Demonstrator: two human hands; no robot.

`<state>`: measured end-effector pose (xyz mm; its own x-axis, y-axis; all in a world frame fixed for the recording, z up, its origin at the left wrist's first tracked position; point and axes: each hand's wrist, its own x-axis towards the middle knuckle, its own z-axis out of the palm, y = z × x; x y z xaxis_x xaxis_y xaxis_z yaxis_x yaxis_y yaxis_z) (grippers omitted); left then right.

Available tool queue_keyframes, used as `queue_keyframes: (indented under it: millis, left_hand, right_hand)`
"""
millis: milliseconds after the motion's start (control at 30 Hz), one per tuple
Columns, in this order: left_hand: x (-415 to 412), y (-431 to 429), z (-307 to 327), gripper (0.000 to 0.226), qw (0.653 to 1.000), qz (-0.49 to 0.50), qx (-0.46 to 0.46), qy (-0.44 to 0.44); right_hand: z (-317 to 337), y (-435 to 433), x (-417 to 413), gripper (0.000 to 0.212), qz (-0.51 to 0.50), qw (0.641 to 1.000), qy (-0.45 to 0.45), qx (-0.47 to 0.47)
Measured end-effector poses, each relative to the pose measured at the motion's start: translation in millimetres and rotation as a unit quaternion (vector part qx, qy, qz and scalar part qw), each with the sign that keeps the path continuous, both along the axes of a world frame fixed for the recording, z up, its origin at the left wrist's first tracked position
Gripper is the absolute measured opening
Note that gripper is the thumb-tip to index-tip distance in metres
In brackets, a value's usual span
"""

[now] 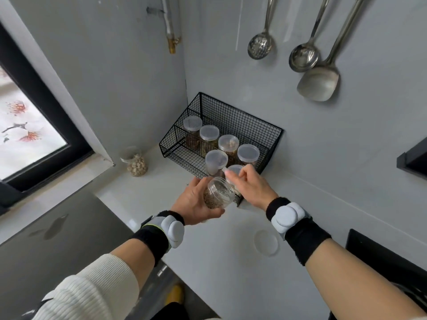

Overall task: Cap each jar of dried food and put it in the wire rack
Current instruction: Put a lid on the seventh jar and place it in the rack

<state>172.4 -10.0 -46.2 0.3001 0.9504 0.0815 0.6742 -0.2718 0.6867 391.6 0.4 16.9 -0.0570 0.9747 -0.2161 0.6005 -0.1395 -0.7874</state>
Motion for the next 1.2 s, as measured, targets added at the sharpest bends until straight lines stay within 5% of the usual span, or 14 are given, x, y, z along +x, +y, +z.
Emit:
queue_keyframes:
  millis: [433, 900, 1100, 1200]
  left_hand:
    - [-19, 35, 44, 0.096, 0.998, -0.04, 0.044, 0.006]
    - [-39, 66, 56, 0.095, 0.994, -0.075, 0.073, 0.026]
    - [-43, 69, 58, 0.096, 0.993, -0.078, 0.079, 0.028]
    - [-43, 72, 59, 0.097, 0.994, -0.072, 0.075, 0.03]
  right_hand:
    - [54, 27, -29, 0.071, 0.186, 0.975, -0.121, 0.007]
    - [77, 47, -49, 0.069, 0.125, 0.974, -0.188, 0.009]
    - [77, 48, -53, 0.111, 0.076, 0.971, -0.219, -0.061]
    - [79, 52, -48, 0.102, 0.14, 0.969, -0.205, -0.014]
